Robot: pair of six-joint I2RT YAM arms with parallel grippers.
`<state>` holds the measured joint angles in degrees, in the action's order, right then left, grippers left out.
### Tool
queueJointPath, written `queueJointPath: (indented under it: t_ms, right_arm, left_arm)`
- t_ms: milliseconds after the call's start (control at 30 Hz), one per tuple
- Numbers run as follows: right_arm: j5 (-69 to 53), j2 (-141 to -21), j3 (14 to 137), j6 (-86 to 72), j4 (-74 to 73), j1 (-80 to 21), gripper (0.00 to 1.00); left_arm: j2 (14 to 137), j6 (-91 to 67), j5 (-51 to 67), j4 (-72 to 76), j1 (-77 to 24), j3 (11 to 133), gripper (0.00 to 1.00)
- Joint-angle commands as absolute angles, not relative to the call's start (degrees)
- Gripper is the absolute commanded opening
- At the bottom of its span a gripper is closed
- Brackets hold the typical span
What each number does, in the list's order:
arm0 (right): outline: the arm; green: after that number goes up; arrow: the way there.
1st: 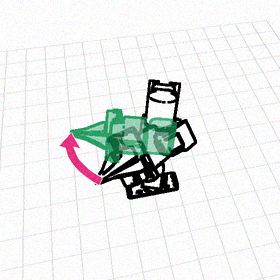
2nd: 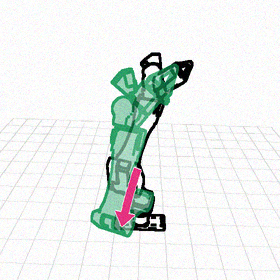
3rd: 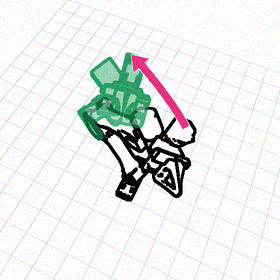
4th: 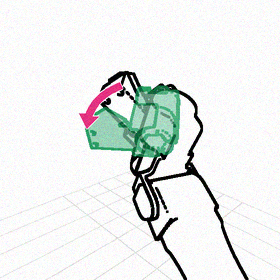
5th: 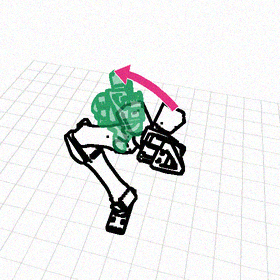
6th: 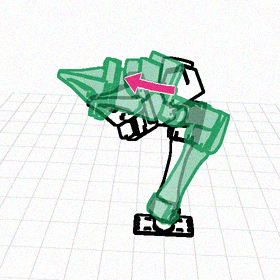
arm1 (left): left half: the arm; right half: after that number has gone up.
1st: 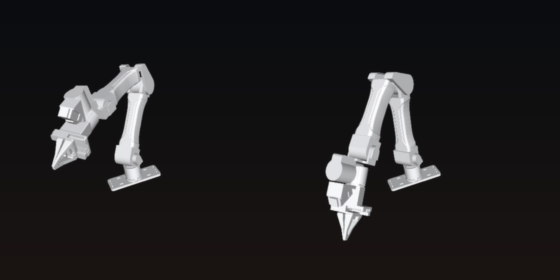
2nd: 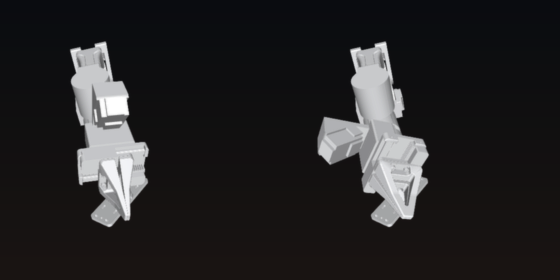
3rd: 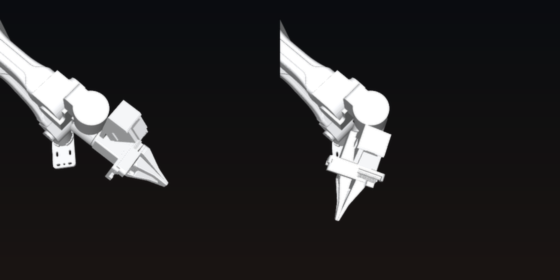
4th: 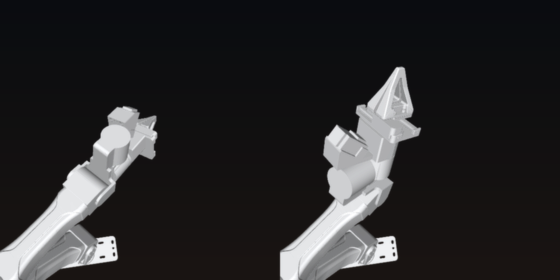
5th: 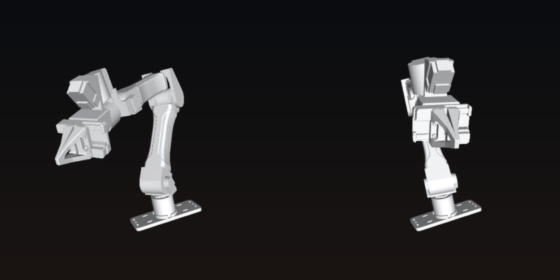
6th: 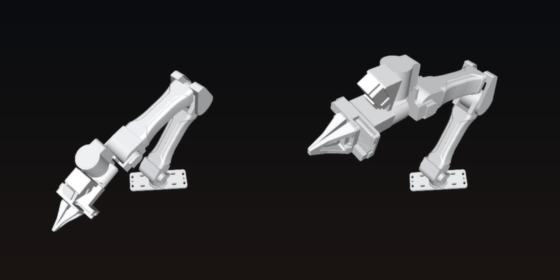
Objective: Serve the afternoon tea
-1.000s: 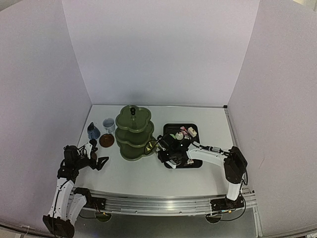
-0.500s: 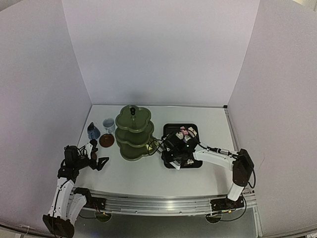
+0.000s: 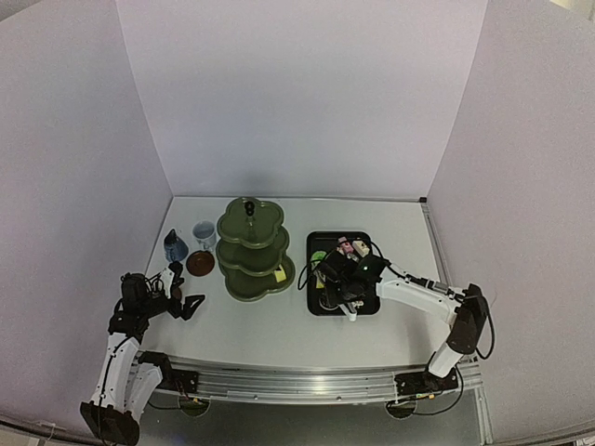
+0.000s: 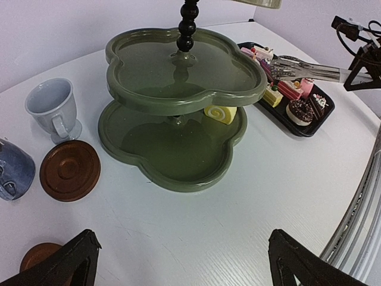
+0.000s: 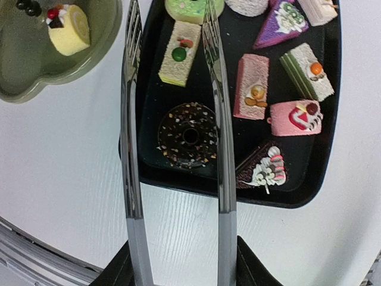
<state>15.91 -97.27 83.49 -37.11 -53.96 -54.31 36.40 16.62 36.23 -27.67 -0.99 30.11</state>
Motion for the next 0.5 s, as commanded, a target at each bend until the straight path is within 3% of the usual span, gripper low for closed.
queueJointPath:
  t_ms: [0, 467]
  right_arm:
    - [19.2, -97.5, 86.9, -43.8, -60.6, -54.6, 0.45]
    - [14.3, -103.8, 90.5, -42.9, -57.4, -54.6, 0.47]
  left_arm:
    - [36.3, 16.8, 36.1, -25.6, -1.2, 29.7, 1.00]
    - [36.0, 17.1, 36.1, -26.0, -1.2, 29.8, 1.00]
